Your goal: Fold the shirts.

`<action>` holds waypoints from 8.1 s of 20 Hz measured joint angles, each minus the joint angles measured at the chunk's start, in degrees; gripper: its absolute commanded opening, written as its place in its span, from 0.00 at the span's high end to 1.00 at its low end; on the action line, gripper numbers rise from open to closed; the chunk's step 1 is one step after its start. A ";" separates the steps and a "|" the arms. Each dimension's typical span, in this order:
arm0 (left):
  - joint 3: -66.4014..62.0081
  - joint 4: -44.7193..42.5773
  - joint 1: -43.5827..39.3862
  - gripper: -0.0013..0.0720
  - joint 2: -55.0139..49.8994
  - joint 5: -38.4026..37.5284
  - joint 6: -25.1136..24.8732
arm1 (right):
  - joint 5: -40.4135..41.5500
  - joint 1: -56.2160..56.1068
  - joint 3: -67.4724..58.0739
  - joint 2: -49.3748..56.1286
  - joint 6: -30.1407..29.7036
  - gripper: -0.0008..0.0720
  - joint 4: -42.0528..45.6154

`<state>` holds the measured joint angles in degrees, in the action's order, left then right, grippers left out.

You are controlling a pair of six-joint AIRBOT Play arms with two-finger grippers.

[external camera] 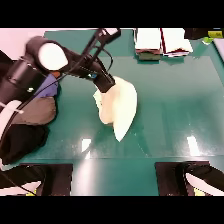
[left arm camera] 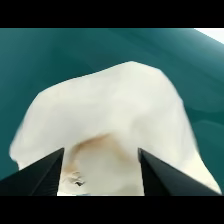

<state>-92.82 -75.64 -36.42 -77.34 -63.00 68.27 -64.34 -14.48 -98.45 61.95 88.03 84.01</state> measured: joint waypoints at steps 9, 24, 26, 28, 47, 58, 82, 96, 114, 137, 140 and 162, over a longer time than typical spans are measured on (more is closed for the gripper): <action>6.34 0.79 18.45 0.23 -3.67 0.74 10.54 | -10.69 0.02 12.11 0.57 0.13 0.96 -0.98; 9.55 8.85 17.53 0.26 -23.30 11.06 12.28 | -4.74 0.02 31.21 0.70 2.89 0.96 -7.39; 9.51 8.87 16.17 0.58 -23.87 12.26 12.26 | -4.55 0.02 31.36 0.70 2.93 0.96 -7.50; 9.60 8.68 15.37 0.95 -24.26 12.50 12.24 | -4.48 0.02 31.45 0.70 3.19 0.96 -7.52; 1.05 3.65 14.49 0.95 -24.46 4.52 10.97 | 10.86 -17.11 51.43 12.76 19.67 0.80 -17.73; -4.02 0.17 19.06 0.95 -12.63 3.17 12.09 | 6.03 -11.89 47.10 -1.46 23.23 0.97 0.00; -23.23 -2.21 21.16 0.95 28.85 1.79 9.70 | -10.93 10.23 -22.45 -5.51 4.42 0.97 10.25; 6.12 -8.13 22.86 0.67 -5.77 4.35 15.87 | -7.41 9.44 -4.92 28.39 0.24 0.67 4.33; 39.74 -5.73 27.17 0.22 10.80 -3.54 21.81 | -12.17 21.92 32.52 4.02 -1.18 0.34 2.86; 46.62 10.78 27.19 0.95 7.10 2.84 12.41 | -10.93 39.54 58.36 -3.30 -5.20 0.20 -2.49; 46.21 10.64 27.19 0.95 7.10 2.80 12.35 | -8.31 38.53 61.11 -1.64 -5.81 0.20 -3.78; 4.26 4.46 27.19 0.95 36.98 -2.43 17.38 | -4.28 26.60 16.02 -21.59 -6.49 0.97 -4.85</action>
<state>-88.55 -71.18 -9.23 -40.36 -65.43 85.65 -68.62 12.12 -82.43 40.36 81.54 79.15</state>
